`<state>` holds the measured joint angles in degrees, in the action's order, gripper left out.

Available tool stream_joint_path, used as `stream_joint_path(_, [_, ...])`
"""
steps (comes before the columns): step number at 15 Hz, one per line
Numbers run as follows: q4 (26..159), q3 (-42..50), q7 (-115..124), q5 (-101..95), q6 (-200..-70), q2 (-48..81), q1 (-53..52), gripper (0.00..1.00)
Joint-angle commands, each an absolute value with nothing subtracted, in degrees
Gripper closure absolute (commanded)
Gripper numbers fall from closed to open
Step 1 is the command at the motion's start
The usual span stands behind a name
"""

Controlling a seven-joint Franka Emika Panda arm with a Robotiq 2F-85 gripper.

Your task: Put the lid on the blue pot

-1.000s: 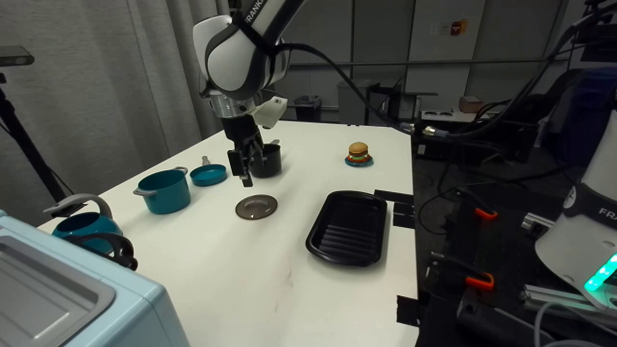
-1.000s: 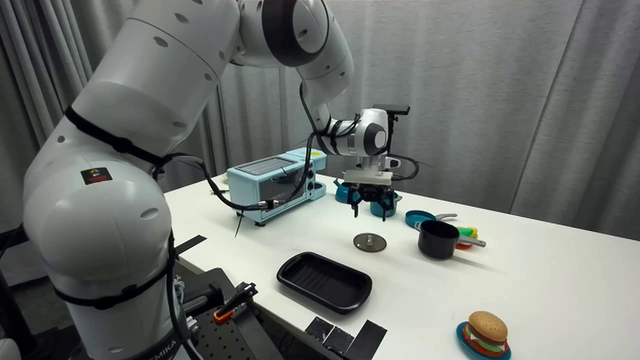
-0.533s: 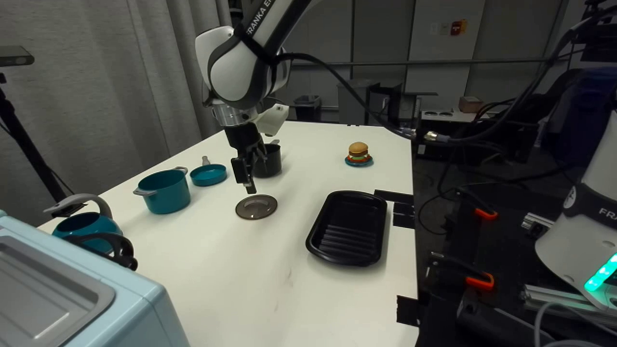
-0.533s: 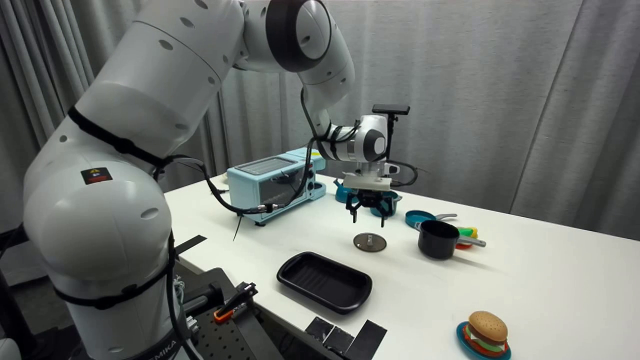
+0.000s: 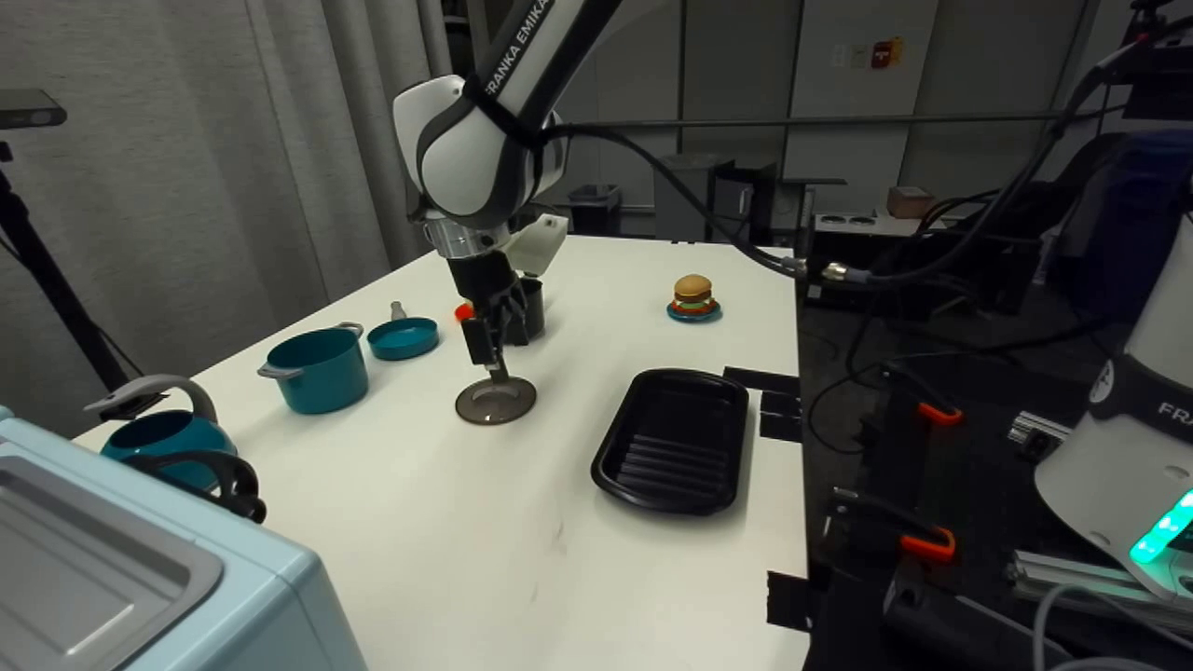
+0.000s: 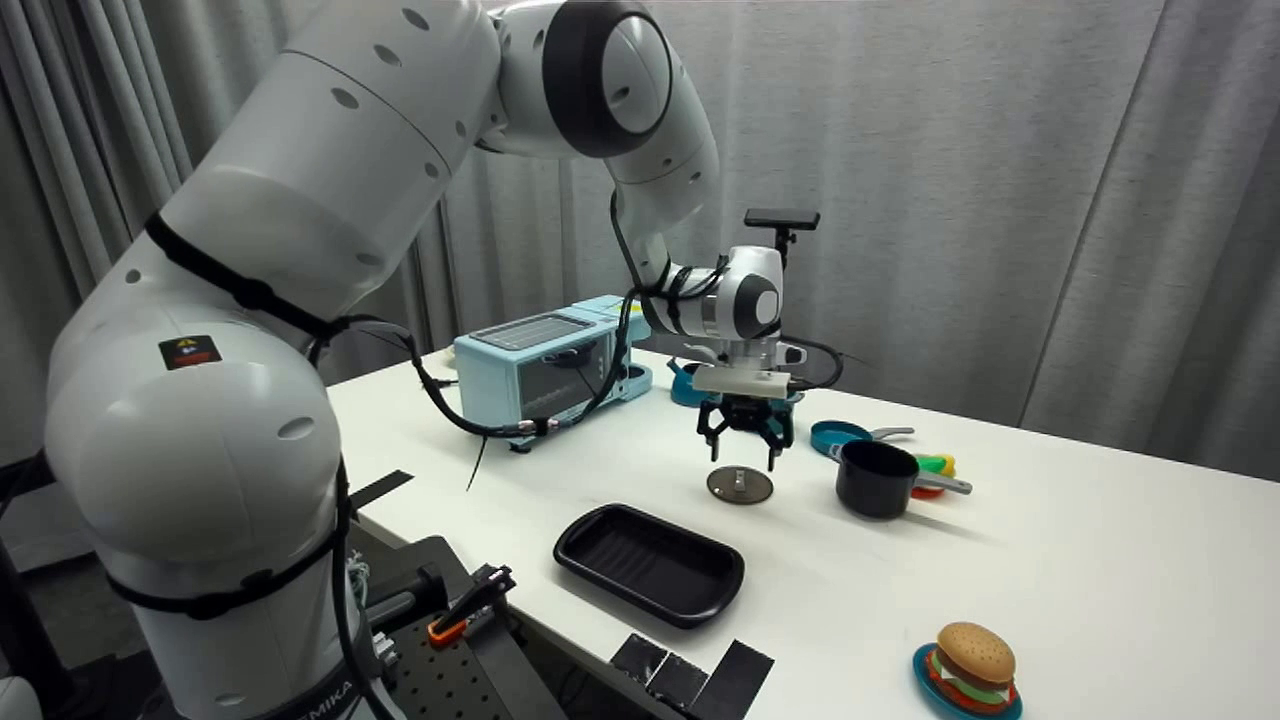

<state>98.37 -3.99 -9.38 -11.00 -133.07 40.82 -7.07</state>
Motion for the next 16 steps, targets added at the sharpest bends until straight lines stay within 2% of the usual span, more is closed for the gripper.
stream_joint_path(1, [94.46, -3.81, -9.65, -11.62, -133.67, 44.36, -7.59, 0.00])
stream_joint_path(10, [87.65, -3.55, -9.44, -11.65, -133.32, 50.10, -8.35, 0.00])
stream_joint_path(11, [87.17, -3.52, -9.45, -11.68, -133.30, 50.51, -8.39, 0.25])
stream_joint_path(12, [86.80, -3.53, -9.51, -11.66, -133.33, 50.82, -8.36, 0.26])
stream_joint_path(16, [85.38, -3.51, -9.37, -11.46, -133.17, 51.84, -8.34, 0.58])
